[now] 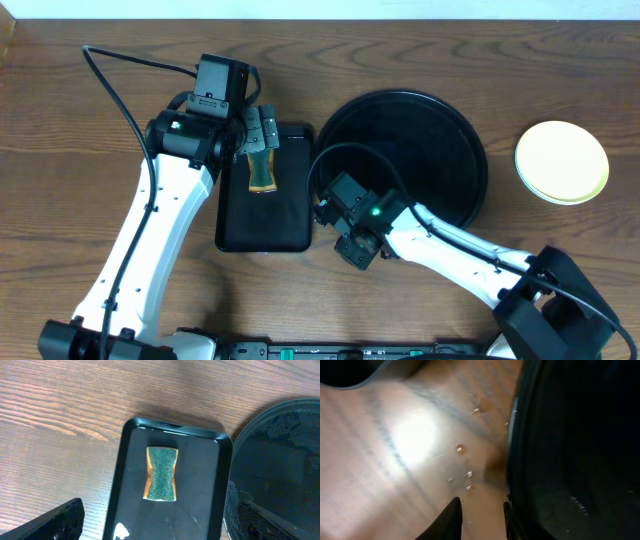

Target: Clean dirty plates on tray and stack at the side

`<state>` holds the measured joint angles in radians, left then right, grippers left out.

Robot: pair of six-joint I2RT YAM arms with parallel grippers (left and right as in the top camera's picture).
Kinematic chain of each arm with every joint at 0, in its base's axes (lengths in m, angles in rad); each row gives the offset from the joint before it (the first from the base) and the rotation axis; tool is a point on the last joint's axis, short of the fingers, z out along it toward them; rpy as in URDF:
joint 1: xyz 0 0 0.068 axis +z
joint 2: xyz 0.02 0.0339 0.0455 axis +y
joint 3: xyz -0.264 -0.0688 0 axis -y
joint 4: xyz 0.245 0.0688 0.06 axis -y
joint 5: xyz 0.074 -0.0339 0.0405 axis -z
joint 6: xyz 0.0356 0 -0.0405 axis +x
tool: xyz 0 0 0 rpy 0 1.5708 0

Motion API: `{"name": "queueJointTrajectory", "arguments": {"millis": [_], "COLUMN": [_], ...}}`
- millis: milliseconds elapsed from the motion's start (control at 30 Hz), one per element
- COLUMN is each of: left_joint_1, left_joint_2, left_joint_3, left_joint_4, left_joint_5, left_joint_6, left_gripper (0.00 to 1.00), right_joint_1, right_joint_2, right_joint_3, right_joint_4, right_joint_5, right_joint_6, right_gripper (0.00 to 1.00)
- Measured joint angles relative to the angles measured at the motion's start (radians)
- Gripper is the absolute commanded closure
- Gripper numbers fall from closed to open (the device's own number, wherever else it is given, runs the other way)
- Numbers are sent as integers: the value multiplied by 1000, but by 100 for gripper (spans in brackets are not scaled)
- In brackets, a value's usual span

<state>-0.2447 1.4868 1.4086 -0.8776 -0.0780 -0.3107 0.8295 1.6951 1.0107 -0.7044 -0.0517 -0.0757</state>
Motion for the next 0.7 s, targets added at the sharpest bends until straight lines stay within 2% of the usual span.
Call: {"name": "queueJointTrajectory", "arguments": {"millis": [300, 500, 700], "left_joint_1": [2, 12, 14], "left_joint_2": [0, 0, 0], "left_joint_3": [0, 0, 0], "left_joint_4": [-1, -2, -2], "left_joint_5": [-37, -51, -56], "left_joint_6": [0, 0, 0], "left_gripper": [2, 2, 2], "right_joint_1": [5, 5, 5], "right_joint_2": [0, 0, 0], "right_joint_3": [-11, -80, -94], "right_joint_4": [73, 122, 123], "right_joint_5": [75, 83, 104], "right_joint_6": [0, 3, 8], "right_gripper": [74, 75, 89]}}
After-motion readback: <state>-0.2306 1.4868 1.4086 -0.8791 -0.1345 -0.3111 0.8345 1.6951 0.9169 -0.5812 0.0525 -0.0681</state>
